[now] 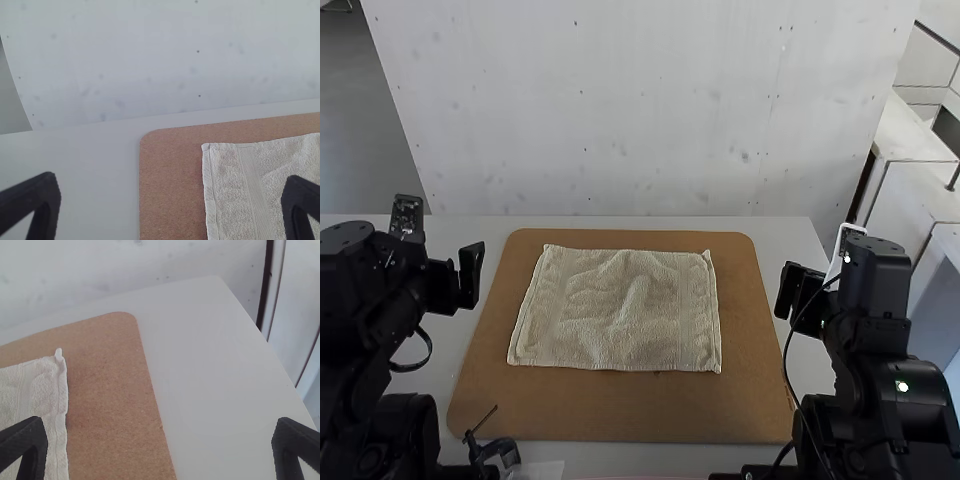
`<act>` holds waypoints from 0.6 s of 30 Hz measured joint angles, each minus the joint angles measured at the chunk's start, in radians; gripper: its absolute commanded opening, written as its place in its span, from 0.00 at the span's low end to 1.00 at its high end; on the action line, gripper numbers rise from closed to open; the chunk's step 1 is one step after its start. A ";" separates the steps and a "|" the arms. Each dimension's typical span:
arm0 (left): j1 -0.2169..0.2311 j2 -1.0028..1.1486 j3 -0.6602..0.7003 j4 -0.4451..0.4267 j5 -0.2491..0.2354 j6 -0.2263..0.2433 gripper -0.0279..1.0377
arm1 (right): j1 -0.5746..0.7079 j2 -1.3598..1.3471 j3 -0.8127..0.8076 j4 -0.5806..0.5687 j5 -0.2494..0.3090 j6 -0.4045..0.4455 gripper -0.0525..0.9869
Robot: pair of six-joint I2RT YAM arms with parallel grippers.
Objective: Fold the towel.
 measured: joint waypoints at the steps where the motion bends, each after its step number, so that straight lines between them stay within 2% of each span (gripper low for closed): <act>1: 0.000 0.000 0.000 0.000 0.000 0.000 0.94 | 0.000 0.000 -0.001 0.011 0.001 -0.003 0.98; 3: -0.002 0.000 0.000 0.021 -0.018 -0.001 0.94 | 0.000 0.000 -0.007 0.061 0.001 -0.011 0.98; 9: -0.006 0.000 0.000 0.027 -0.045 0.000 0.94 | 0.000 0.000 -0.007 0.070 0.001 -0.021 0.98; 18: -0.006 0.000 0.000 0.027 -0.050 -0.001 0.94 | 0.000 0.000 -0.007 0.071 0.001 -0.026 0.98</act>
